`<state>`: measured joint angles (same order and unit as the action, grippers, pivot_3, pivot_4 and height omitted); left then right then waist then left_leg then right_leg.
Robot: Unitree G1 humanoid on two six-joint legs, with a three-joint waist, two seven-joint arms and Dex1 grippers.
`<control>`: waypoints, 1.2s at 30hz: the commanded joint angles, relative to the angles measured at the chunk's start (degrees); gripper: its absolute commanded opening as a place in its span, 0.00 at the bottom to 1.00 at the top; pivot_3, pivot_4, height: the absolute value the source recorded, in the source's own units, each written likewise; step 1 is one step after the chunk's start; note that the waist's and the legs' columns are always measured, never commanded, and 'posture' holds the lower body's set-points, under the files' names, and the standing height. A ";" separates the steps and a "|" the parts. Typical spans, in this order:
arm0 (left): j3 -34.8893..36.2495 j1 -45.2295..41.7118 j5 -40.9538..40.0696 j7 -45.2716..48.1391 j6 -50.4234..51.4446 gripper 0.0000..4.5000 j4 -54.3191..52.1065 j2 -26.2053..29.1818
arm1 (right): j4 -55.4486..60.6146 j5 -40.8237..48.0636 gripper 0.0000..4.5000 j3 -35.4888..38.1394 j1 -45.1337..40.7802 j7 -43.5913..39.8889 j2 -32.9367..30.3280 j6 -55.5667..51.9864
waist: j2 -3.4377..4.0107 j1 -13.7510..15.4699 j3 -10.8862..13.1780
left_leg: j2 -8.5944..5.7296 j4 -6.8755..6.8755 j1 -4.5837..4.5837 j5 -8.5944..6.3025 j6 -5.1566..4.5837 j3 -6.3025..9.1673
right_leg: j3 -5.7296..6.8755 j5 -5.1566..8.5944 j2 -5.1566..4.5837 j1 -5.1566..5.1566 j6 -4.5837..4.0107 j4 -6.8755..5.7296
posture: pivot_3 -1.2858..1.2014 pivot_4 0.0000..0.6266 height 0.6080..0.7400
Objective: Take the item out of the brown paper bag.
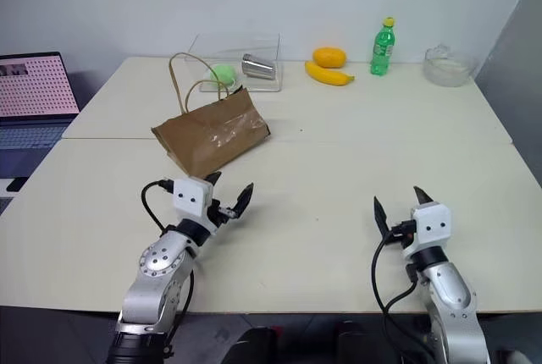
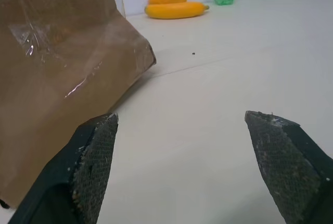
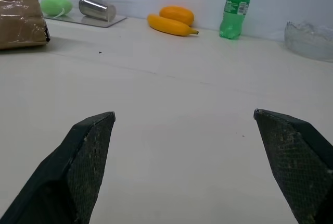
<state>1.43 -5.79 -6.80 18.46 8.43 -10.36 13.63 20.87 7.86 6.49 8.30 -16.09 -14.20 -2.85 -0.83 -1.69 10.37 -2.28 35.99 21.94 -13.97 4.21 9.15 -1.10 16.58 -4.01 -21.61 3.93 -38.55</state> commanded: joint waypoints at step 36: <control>9.48 -2.44 -17.33 11.52 11.39 0.91 -16.82 12.07 | 14.93 17.62 1.00 -5.30 -15.21 -17.50 -12.40 -16.70 | 0.03 -0.02 0.13 | 0.03 -0.03 0.05 0.00 0.00 0.07 | 0.12 0.05 0.01 -0.02 -0.03 0.02 | 0.52 0.24 1.00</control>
<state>7.82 -7.58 -20.93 28.53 17.56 -24.42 23.55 33.58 22.60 0.85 -5.92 -31.70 -25.43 -17.65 -0.80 -1.70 10.50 -2.26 35.94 22.00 -13.97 4.21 9.22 -0.97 16.63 -4.00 -21.64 3.89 -38.51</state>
